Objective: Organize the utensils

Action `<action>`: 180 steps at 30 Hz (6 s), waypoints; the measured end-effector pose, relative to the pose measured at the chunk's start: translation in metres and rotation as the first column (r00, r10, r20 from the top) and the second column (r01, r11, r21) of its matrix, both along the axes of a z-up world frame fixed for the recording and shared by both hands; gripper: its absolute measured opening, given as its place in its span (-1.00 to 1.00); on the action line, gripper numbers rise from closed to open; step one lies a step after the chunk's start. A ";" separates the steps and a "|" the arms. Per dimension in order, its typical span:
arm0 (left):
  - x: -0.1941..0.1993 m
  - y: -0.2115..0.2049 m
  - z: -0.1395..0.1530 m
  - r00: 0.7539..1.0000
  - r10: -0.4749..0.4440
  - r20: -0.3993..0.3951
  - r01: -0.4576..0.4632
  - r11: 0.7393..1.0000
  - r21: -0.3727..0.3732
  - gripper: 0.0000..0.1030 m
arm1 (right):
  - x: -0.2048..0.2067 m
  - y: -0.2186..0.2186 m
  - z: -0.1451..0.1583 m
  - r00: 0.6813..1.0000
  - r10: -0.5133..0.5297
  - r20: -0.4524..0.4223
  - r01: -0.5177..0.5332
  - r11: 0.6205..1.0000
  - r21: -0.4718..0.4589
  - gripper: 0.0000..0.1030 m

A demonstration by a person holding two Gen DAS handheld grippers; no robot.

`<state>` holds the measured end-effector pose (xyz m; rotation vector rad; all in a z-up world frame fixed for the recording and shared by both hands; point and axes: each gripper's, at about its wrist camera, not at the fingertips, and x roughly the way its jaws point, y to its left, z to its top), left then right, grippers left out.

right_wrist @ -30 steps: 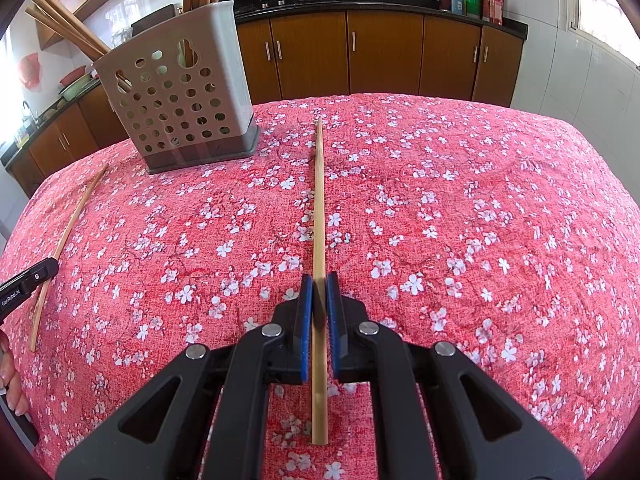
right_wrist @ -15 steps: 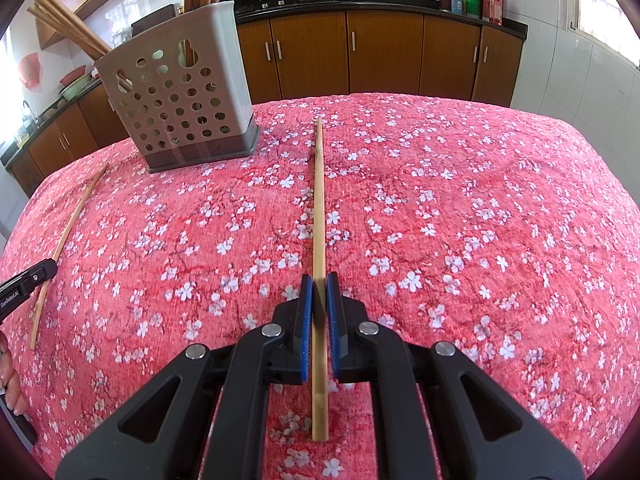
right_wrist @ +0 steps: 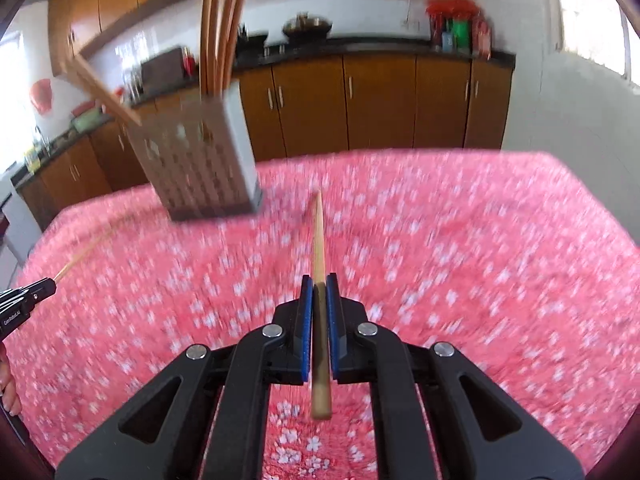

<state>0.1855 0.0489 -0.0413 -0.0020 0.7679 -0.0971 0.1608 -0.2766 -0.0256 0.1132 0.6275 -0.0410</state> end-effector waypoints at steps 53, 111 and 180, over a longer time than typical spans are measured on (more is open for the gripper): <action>0.084 -0.051 0.174 0.896 -0.027 0.444 0.138 0.966 -0.219 -0.46 | 0.065 0.053 0.159 0.872 0.092 0.481 -0.106 0.994 0.002 -0.47; -0.167 -0.014 0.026 0.919 0.039 0.392 -0.041 0.999 -0.002 0.92 | -0.137 0.074 0.016 0.971 0.045 0.235 -0.018 0.993 -0.118 0.97; -0.165 -0.016 0.023 0.924 0.027 0.380 -0.027 1.000 -0.005 0.92 | -0.135 0.076 0.010 0.975 0.034 0.219 -0.012 0.995 -0.101 0.97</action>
